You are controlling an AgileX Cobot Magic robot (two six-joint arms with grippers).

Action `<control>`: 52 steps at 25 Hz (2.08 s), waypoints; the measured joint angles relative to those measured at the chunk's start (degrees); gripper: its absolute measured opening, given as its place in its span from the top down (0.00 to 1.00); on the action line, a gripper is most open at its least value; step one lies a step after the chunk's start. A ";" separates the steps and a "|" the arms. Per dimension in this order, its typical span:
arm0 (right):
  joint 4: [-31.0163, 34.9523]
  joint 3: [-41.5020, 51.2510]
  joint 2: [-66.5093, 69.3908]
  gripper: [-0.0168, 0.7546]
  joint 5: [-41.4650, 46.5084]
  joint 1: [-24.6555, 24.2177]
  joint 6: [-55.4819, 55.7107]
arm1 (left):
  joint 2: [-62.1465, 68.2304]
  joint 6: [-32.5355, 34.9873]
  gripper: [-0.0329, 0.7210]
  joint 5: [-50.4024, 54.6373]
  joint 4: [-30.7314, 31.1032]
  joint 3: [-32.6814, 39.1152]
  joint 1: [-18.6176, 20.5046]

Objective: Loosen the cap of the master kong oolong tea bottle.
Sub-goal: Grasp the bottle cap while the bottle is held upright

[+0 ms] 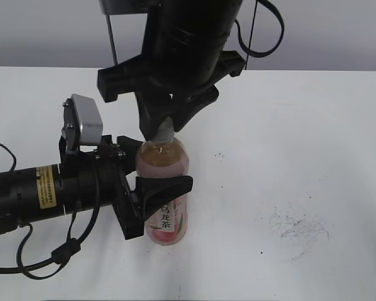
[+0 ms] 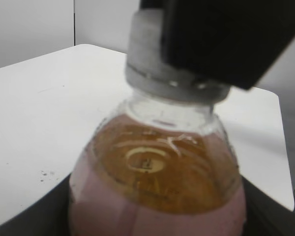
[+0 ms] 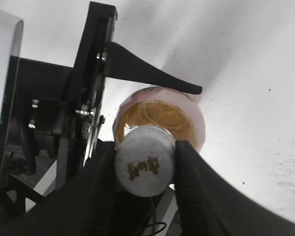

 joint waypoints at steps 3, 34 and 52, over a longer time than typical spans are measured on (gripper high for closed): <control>0.12 0.00 0.00 0.62 0.05 0.00 -3.63 | 0.00 0.00 0.37 0.00 0.00 0.00 0.00; 0.37 0.06 -0.33 0.63 -0.20 0.50 -106.82 | 0.00 0.46 0.37 0.00 0.27 0.00 0.00; 1.03 0.10 -0.50 0.24 -0.43 2.94 -56.49 | 0.07 0.24 0.37 -0.05 -0.02 0.00 0.00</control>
